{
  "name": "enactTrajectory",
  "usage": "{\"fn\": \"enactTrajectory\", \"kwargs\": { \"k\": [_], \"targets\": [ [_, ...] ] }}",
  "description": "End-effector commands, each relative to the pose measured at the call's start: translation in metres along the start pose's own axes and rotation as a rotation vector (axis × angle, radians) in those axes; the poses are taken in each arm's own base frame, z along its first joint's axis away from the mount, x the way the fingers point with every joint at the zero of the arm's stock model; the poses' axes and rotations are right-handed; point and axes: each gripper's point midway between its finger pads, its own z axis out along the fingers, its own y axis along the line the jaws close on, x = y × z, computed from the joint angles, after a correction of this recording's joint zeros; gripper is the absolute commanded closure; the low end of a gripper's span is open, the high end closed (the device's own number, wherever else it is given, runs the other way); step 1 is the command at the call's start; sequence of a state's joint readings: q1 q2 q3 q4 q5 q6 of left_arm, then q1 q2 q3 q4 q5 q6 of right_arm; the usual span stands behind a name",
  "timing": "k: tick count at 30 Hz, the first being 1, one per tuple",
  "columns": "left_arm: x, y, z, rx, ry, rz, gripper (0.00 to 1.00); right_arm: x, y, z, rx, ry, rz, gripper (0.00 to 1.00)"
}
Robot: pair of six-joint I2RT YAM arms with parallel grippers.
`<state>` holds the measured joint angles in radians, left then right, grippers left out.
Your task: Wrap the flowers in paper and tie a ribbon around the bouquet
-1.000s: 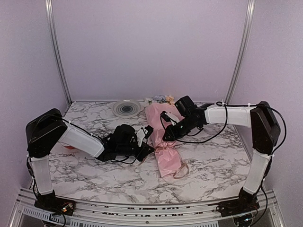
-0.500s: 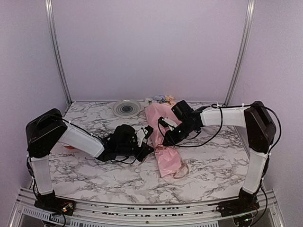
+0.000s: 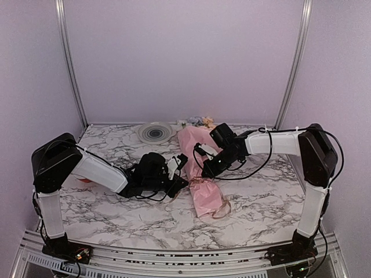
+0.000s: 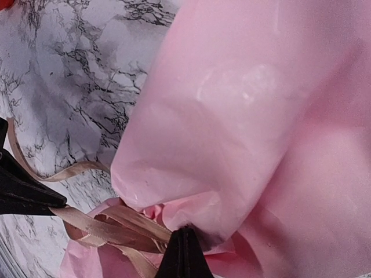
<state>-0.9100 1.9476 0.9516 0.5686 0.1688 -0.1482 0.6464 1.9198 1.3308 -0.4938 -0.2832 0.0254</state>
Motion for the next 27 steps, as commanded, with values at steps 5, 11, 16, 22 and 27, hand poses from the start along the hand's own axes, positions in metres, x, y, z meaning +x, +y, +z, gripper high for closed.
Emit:
{"fn": "enactTrajectory", "kwargs": {
  "k": [5, 11, 16, 22, 27],
  "targets": [
    [-0.004, 0.003, -0.003, -0.03, 0.006, 0.025, 1.0, -0.022, 0.012, -0.034, -0.001, -0.106, -0.028, 1.0],
    [-0.004, 0.003, -0.003, -0.031, 0.009, 0.033, 1.0, -0.012, 0.01, -0.038, 0.001, -0.095, -0.021, 1.0],
    [-0.001, 0.004, -0.004, -0.038, 0.017, 0.03, 1.0, -0.008, 0.007, -0.027, 0.001, -0.07, -0.024, 0.88],
    [0.009, 0.009, -0.002, -0.05, 0.044, 0.003, 1.0, -0.02, 0.023, -0.024, -0.015, -0.103, -0.119, 0.86],
    [0.01, 0.011, -0.001, -0.053, 0.047, -0.006, 1.0, -0.023, 0.027, -0.022, 0.001, -0.108, -0.233, 0.74]
  ]
}}
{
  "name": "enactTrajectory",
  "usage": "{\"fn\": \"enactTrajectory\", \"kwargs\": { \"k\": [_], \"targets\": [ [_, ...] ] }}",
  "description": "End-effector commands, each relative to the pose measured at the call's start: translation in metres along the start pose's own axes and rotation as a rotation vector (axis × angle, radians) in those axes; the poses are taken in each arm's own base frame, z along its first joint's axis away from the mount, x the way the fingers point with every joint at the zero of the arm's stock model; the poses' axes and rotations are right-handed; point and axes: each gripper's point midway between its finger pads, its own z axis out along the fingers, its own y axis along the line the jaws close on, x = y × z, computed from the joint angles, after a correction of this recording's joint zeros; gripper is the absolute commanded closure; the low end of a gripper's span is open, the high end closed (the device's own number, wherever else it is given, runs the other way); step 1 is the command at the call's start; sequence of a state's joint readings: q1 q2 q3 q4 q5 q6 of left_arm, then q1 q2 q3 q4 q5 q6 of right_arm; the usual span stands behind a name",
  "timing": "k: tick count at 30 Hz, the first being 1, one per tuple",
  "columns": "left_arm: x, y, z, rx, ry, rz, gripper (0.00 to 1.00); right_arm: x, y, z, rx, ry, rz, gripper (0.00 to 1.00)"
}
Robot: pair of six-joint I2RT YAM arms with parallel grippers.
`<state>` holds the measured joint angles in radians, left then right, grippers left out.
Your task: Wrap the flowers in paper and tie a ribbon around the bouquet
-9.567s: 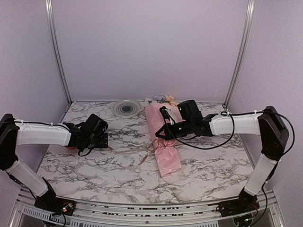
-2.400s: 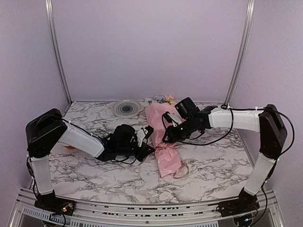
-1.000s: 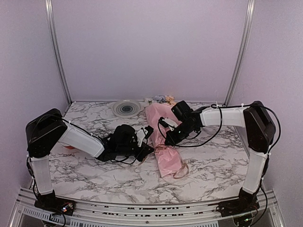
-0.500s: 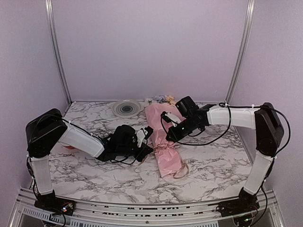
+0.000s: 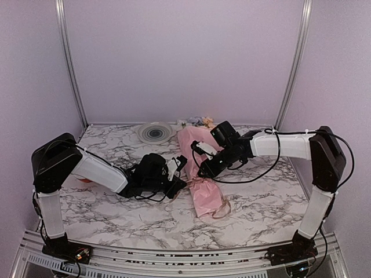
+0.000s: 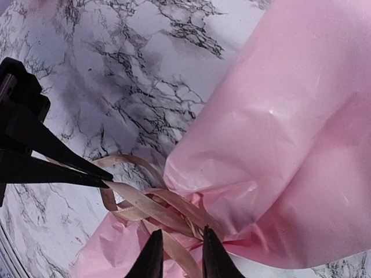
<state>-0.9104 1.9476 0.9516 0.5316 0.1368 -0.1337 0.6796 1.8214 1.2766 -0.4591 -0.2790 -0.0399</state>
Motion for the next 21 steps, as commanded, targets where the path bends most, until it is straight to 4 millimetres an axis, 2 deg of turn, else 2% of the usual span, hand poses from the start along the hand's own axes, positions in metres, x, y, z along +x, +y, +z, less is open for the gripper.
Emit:
{"fn": "enactTrajectory", "kwargs": {
  "k": [1, 7, 11, 16, 19, 21],
  "targets": [
    [0.002, 0.004, -0.001, -0.018, 0.017, -0.016, 1.0, -0.016, 0.0, 0.002, 0.035, -0.026, -0.134, 0.71],
    [0.005, 0.004, 0.0, -0.013, 0.024, -0.02, 1.0, -0.012, -0.009, 0.009, 0.071, -0.011, -0.224, 0.6],
    [0.004, 0.003, 0.002, -0.001, 0.024, -0.016, 1.0, -0.011, -0.013, 0.018, 0.079, 0.01, -0.239, 0.59],
    [0.003, 0.003, 0.002, -0.001, 0.021, -0.013, 1.0, 0.0, -0.018, 0.026, 0.099, 0.07, -0.255, 0.68],
    [0.004, 0.004, 0.003, 0.001, 0.022, -0.017, 1.0, 0.0, -0.019, 0.029, 0.101, 0.065, -0.251, 0.72],
    [0.004, 0.005, 0.002, 0.003, 0.023, -0.018, 1.0, -0.003, -0.019, 0.03, 0.103, 0.056, -0.246, 0.8]
  ]
}}
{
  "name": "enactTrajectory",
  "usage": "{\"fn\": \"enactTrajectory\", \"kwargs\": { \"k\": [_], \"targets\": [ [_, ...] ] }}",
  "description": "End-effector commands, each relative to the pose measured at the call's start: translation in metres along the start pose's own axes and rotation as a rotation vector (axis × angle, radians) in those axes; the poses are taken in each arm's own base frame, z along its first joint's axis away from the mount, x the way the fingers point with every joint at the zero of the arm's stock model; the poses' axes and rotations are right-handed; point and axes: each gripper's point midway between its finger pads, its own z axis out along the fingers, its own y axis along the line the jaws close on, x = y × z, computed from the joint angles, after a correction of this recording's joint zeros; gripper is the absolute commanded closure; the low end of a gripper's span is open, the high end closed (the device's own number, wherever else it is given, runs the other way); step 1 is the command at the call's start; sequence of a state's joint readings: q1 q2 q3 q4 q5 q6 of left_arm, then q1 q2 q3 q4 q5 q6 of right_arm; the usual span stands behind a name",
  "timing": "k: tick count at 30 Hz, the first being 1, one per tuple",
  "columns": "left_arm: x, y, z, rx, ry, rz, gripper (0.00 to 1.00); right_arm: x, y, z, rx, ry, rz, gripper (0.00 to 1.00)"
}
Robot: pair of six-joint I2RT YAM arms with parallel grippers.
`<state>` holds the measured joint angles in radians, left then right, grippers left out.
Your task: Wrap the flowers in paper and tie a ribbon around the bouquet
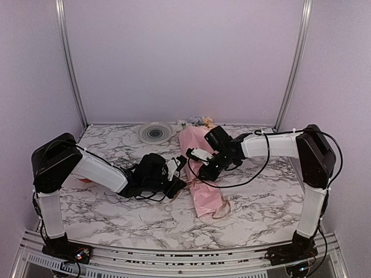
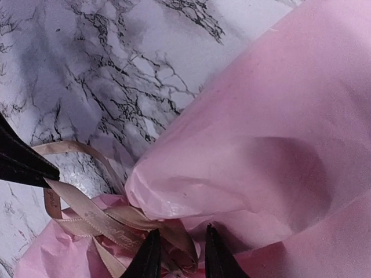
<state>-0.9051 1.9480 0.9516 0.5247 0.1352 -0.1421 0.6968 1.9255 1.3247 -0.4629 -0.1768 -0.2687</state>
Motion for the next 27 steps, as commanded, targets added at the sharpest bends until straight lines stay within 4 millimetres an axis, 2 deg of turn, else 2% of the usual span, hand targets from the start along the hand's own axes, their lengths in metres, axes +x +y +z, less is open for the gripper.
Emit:
{"fn": "enactTrajectory", "kwargs": {
  "k": [1, 2, 4, 13, 23, 24, 27],
  "targets": [
    [0.003, 0.002, 0.002, 0.009, 0.018, -0.006, 1.0, -0.013, -0.004, -0.001, 0.022, -0.023, -0.012, 0.86],
    [0.003, 0.002, 0.002, 0.01, 0.017, -0.006, 1.0, -0.015, -0.003, -0.002, 0.019, -0.031, -0.011, 0.93],
    [0.002, 0.002, 0.001, 0.008, 0.016, -0.005, 1.0, -0.018, -0.001, -0.007, 0.012, -0.048, -0.009, 1.0],
    [0.001, 0.001, 0.003, 0.017, 0.016, -0.01, 1.0, -0.028, 0.01, -0.033, -0.024, -0.142, 0.026, 1.0],
    [0.005, 0.004, 0.002, 0.005, 0.021, -0.004, 1.0, -0.016, 0.025, -0.04, -0.086, -0.161, 0.088, 1.0],
    [0.005, 0.004, 0.002, 0.001, 0.021, -0.002, 0.96, -0.015, 0.026, -0.04, -0.09, -0.163, 0.094, 1.0],
    [0.001, 0.004, 0.001, -0.003, 0.013, 0.01, 0.71, -0.013, 0.032, -0.039, -0.12, -0.169, 0.108, 1.0]
  ]
}}
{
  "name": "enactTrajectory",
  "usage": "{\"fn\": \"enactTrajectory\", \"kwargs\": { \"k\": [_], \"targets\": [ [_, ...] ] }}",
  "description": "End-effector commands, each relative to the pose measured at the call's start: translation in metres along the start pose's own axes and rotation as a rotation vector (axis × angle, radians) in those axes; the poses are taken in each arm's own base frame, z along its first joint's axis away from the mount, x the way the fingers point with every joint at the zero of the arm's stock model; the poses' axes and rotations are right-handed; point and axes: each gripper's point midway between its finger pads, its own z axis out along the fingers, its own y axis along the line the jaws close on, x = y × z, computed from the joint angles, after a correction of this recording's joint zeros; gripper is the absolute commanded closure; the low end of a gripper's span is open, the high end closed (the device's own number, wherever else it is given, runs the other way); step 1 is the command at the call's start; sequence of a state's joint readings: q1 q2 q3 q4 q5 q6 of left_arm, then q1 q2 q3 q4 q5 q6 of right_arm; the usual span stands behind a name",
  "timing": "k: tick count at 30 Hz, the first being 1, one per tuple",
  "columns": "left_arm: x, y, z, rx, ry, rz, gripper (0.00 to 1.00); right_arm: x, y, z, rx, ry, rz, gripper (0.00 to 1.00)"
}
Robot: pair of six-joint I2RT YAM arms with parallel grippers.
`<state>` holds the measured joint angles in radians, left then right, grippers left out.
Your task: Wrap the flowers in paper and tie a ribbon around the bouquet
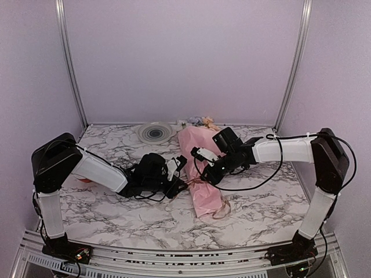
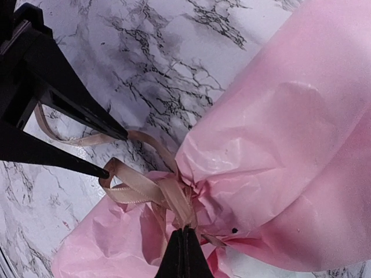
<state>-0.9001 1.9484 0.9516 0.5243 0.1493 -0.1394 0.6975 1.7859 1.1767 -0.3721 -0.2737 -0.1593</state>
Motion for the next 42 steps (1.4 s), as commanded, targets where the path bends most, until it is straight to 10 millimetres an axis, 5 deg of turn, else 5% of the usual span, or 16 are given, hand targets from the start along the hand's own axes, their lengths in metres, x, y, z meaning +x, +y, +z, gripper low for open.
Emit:
{"fn": "enactTrajectory", "kwargs": {
  "k": [1, 6, 12, 15, 20, 25, 33, 42],
  "targets": [
    [-0.002, 0.005, 0.0, -0.018, 0.004, 0.021, 0.66, -0.014, 0.012, -0.01, -0.053, -0.071, 0.022, 1.0],
    [-0.024, 0.008, -0.016, -0.059, -0.062, 0.142, 0.54, -0.01, 0.011, -0.008, -0.054, -0.066, 0.038, 1.0],
    [-0.052, -0.02, -0.029, 0.057, -0.276, 0.375, 0.43, -0.01, 0.005, -0.011, -0.078, -0.086, 0.079, 1.0],
    [-0.057, -0.03, -0.015, 0.117, -0.311, 0.484, 0.32, -0.01, 0.001, -0.012, -0.087, -0.091, 0.098, 1.0],
    [-0.058, -0.037, 0.002, 0.178, -0.294, 0.502, 0.37, -0.014, -0.004, -0.016, -0.112, -0.12, 0.128, 1.0],
    [-0.064, -0.025, 0.01, 0.111, -0.238, 0.499, 0.58, -0.017, -0.002, -0.014, -0.141, -0.134, 0.132, 1.0],
    [-0.032, -0.019, 0.029, 0.115, 0.0, 0.587, 0.36, -0.014, -0.001, -0.012, -0.172, -0.139, 0.147, 1.0],
    [-0.03, -0.029, 0.044, 0.189, 0.006, 0.538, 0.44, -0.011, -0.005, -0.012, -0.19, -0.149, 0.157, 1.0]
  ]
}}
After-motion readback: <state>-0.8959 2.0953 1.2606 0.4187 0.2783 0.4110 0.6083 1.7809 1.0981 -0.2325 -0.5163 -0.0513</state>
